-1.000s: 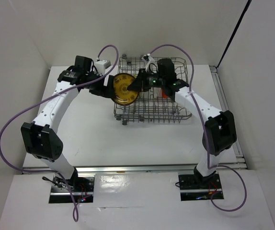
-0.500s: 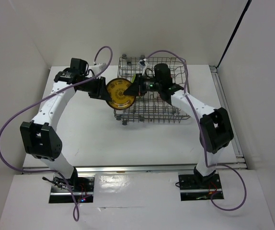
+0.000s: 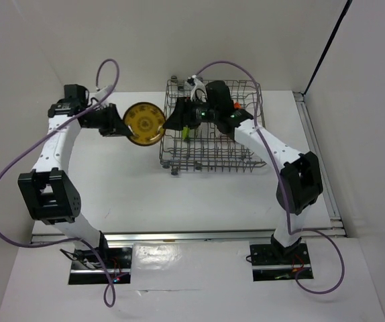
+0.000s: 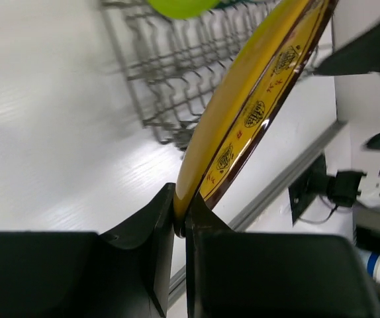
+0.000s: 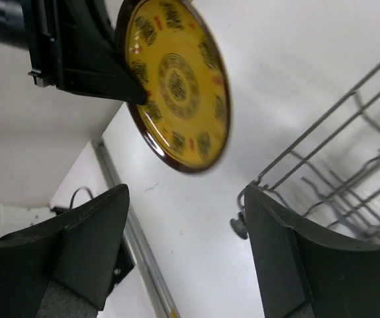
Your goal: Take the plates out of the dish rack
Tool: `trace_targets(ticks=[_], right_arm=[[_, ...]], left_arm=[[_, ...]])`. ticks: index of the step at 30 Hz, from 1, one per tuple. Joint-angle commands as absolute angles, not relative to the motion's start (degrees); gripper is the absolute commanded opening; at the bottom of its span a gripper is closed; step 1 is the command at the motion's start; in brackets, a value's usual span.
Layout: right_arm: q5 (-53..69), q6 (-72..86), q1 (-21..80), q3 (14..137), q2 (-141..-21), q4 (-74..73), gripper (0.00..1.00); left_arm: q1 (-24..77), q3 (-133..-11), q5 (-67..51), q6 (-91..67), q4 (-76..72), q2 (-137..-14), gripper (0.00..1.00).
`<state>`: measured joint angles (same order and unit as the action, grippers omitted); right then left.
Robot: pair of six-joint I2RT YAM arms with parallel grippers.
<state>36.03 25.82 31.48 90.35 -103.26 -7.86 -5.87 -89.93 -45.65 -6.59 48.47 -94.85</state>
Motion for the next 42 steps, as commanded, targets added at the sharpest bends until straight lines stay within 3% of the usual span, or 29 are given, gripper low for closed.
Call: trace_targets(ticks=[1,5,12,23,28,32,35,37,38,42], right_arm=[[27.00,24.26,29.10,95.44,-100.55,-13.88,0.78],[6.66,26.71,25.67,99.40,-99.14,-21.78,0.79],[-10.87,27.86,16.71,101.16,-99.67,-31.46,0.79],[-13.18,26.63,12.83,102.56,-110.91,-32.34,0.70],[-15.20,27.86,12.83,104.59,-117.23,-34.89,0.70],[-16.52,27.25,14.06,106.00,-119.17,-35.42,0.68],[-16.52,26.72,14.58,106.00,-119.18,-35.42,0.54],[-18.10,26.11,15.11,105.47,-119.18,-34.80,0.40],[-18.89,25.58,15.12,105.47,-118.66,-34.80,0.26],[-28.96,24.35,17.31,106.08,-116.55,-36.03,0.05]], left_arm=[[-11.68,-88.16,-48.25,-8.17,47.64,-95.43,0.00],[-15.99,-87.54,-44.22,-9.84,47.11,-100.79,0.00],[-16.00,-89.29,-40.88,-11.07,47.11,-111.61,0.00],[-16.00,-89.48,-40.44,-11.07,45.79,-121.29,0.01],[-16.00,-89.47,-38.41,-10.38,46.32,-121.90,0.17],[-16.00,-88.95,-37.71,-9.85,46.93,-121.90,0.45],[-16.00,-88.95,-37.00,-9.84,48.07,-120.77,0.61],[-16.00,-88.95,-36.39,-9.84,48.60,-120.76,0.63],[-16.00,-88.95,-35.86,-9.84,48.60,-119.98,0.63],[-16.00,-90.08,-32.27,-9.84,50.35,-117.08,0.63]])
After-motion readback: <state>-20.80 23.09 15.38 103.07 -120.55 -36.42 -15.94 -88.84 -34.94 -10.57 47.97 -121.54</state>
